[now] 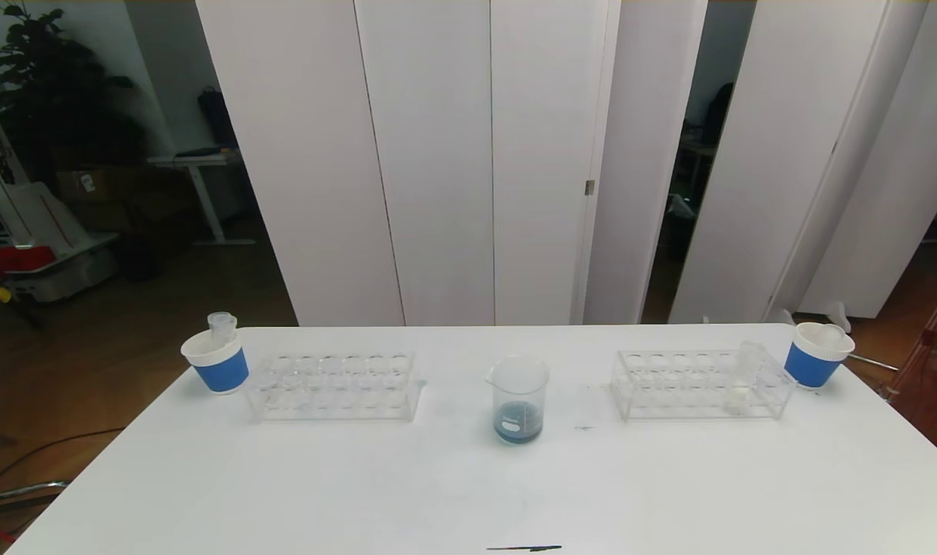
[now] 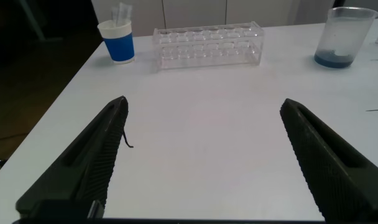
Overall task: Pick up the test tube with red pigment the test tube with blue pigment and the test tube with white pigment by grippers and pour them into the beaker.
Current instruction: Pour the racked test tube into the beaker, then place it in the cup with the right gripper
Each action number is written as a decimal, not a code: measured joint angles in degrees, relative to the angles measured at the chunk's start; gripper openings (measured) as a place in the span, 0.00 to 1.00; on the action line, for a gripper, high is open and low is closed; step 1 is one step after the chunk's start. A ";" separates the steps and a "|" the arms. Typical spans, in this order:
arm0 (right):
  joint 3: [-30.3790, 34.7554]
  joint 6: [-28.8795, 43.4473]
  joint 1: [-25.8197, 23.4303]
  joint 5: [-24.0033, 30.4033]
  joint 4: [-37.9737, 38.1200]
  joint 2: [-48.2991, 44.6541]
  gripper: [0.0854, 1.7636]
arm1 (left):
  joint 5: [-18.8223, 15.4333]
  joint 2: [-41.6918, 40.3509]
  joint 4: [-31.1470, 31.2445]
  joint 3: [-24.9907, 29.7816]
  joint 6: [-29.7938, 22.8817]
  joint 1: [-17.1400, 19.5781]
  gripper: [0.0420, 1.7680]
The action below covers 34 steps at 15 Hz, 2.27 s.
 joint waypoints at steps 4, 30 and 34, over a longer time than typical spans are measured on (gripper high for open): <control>-0.55 -0.06 -0.85 -0.11 -9.68 14.96 0.99 | 0.00 0.00 0.00 0.00 0.02 0.00 0.99; 12.04 -5.91 0.22 0.39 -60.00 64.49 0.99 | 0.00 0.04 0.00 0.00 0.02 0.00 0.99; 10.41 -5.72 1.19 0.39 -61.36 67.13 0.99 | 0.00 0.04 0.00 0.00 0.05 0.00 0.99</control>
